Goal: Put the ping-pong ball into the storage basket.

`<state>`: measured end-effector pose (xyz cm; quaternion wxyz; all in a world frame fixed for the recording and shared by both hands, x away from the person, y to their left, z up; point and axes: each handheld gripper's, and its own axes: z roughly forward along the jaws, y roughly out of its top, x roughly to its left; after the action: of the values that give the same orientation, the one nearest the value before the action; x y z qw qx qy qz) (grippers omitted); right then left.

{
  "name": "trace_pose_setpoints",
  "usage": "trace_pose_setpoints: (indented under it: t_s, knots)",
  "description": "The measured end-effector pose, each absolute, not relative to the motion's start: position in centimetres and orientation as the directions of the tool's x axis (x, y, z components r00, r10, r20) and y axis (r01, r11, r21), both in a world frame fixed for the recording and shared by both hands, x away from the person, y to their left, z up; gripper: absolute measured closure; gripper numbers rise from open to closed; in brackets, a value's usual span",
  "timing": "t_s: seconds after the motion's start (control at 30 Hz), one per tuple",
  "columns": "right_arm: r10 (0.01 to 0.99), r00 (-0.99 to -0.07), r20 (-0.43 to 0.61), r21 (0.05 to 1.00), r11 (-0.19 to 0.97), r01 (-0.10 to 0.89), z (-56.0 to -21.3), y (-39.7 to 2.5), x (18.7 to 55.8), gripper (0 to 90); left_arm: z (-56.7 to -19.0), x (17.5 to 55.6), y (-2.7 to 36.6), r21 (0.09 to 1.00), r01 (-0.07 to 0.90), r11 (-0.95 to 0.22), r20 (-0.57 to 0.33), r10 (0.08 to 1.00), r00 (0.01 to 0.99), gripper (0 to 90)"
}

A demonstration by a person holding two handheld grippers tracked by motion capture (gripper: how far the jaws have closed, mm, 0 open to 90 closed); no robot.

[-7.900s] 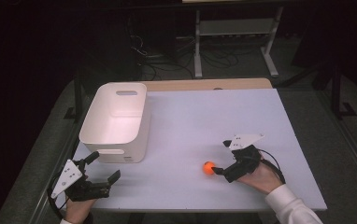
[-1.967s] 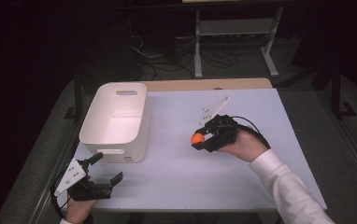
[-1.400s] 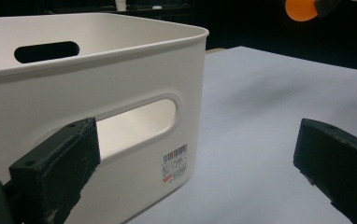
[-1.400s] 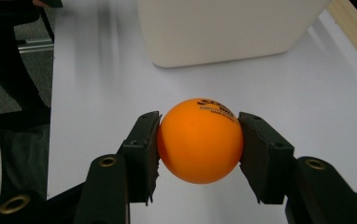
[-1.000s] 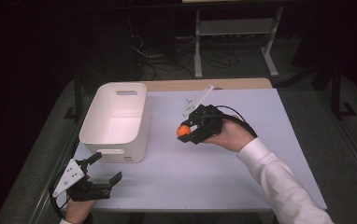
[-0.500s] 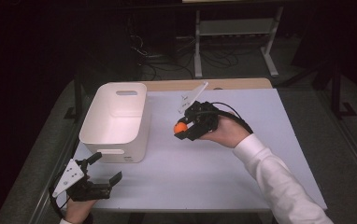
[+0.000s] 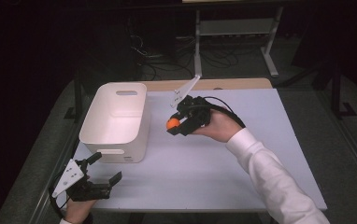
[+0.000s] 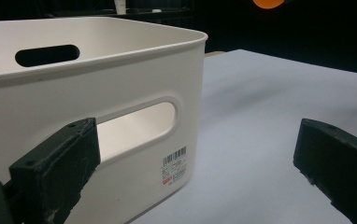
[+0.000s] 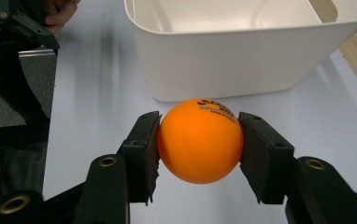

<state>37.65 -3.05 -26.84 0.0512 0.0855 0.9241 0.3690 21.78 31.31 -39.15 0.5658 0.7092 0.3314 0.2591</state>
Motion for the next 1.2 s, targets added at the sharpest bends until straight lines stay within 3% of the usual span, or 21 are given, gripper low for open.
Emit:
trace_pose_setpoints:
  t_s: [1.2]
  knots:
    - [0.134, -0.991, -0.017, 0.683, 0.725, 0.086, -25.2, 1.5, 39.3, 49.2, -39.1, 21.9, 31.5, 0.973, 0.173, -0.152, 0.002, 0.758, 0.652, 0.2]
